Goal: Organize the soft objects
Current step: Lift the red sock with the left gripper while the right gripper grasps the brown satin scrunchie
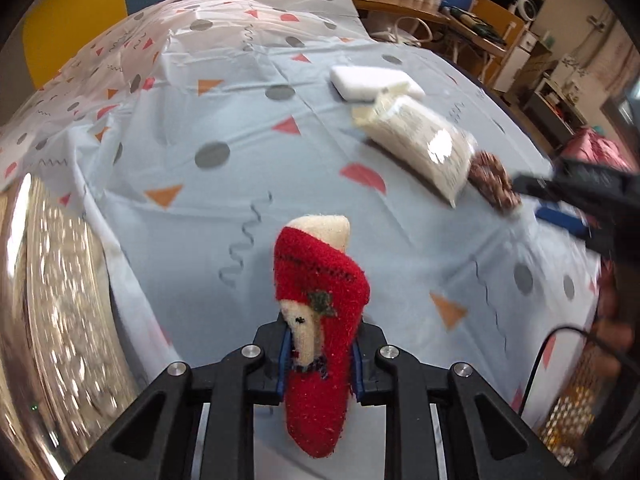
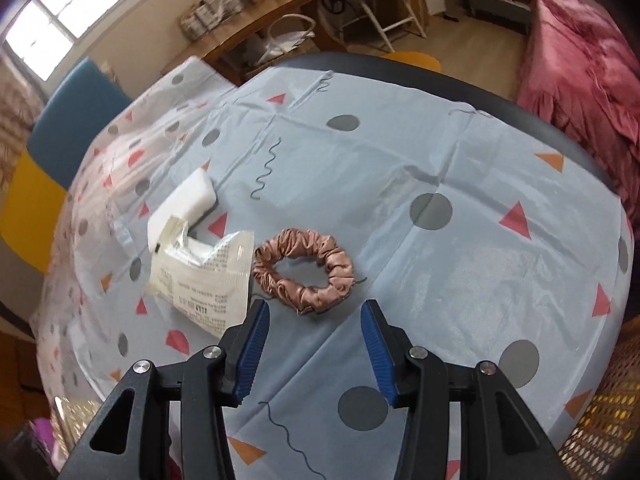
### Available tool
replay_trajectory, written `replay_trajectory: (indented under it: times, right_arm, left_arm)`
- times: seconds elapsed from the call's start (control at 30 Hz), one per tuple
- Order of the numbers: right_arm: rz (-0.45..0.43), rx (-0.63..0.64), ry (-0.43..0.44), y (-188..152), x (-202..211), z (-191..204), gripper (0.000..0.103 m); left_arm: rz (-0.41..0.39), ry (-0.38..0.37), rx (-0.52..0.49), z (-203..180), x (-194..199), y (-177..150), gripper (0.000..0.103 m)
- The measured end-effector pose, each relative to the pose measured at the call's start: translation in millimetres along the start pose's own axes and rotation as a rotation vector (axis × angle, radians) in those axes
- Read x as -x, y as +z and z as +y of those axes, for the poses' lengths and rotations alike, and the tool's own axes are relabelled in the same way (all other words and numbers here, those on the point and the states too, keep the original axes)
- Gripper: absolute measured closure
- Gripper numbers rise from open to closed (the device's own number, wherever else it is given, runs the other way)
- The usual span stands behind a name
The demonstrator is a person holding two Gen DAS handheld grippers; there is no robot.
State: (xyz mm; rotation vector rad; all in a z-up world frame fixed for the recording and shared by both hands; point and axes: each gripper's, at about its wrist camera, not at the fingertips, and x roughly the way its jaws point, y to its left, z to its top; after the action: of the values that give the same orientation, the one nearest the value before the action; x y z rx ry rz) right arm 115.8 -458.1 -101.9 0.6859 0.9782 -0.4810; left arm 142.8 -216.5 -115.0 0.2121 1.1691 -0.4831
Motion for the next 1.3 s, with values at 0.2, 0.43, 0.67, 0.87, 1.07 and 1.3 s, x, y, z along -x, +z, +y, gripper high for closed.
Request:
replay_trajectory:
  times: [0.2,0.43,0.67,0.87,1.07,1.3]
  right_arm:
    - [0.007,0.456,-0.177,3,-19,48,0.041]
    - [0.076,0.505,-0.217,24,-54,36,0.04]
    - [0.057,0.402,-0.165,30,-56,11,0.087]
    - [0.049,0.435,-0.19,26,-59,15,0.085]
    - [0.036,0.493,-0.22,19,-59,25,0.084]
    - [0.023,0.531,-0.246,17,-59,28,0.085]
  left_arm:
    - [-0.038,0.002,-0.044,-1,-2,-24,0.079]
    - [-0.036,0.001,-0.049,-1,-4,-25,0.077]
    - [-0.016,-0.016,-0.046,-6,-5,6,0.081]
    - [-0.063,-0.037,0.077,29,29,72,0.081]
    - [-0.206,0.071,0.193,104,101,131,0.081]
    - [-0.285,0.236,0.35,226,166,113,0.081]
